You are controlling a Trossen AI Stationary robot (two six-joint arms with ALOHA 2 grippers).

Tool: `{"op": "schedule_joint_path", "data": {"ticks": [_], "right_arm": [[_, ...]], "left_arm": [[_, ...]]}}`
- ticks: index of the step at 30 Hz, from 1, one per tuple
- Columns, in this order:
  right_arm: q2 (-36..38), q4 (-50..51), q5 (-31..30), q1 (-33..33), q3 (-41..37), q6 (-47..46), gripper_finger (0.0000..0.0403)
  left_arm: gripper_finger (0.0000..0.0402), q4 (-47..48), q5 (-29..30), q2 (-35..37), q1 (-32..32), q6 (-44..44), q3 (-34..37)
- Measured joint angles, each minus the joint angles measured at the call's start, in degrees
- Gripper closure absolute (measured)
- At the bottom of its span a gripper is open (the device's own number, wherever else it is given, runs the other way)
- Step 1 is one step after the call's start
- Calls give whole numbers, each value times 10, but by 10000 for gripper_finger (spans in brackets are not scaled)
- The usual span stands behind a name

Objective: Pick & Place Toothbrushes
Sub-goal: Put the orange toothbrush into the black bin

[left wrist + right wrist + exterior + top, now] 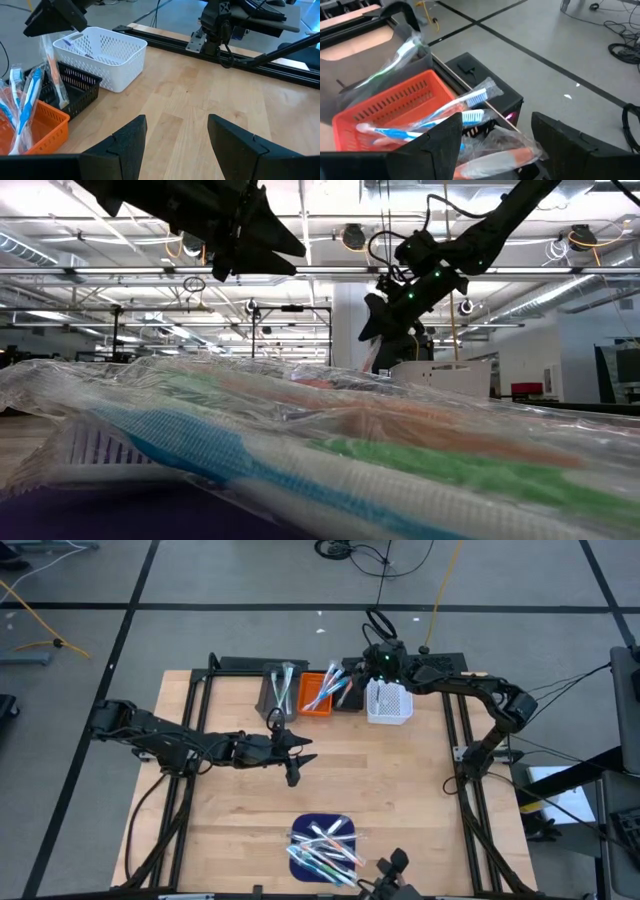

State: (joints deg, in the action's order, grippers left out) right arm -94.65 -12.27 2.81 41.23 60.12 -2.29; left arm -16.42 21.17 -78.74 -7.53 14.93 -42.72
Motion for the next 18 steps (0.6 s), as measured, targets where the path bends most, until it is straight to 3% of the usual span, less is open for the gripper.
{"op": "schedule_joint_path", "data": {"ticks": [4, 8, 18], "right_arm": [[0, 3, -3, 0, 0, 0, 170], [5, 4, -42, 2, -1, 3, 173], [46, 8, -43, 3, -1, -12, 170]], "left_arm": [[188, 1, 0, 0, 0, 0, 0], [188, 2, 0, 0, 0, 2, 0], [188, 13, 0, 0, 0, 5, 0]]}}
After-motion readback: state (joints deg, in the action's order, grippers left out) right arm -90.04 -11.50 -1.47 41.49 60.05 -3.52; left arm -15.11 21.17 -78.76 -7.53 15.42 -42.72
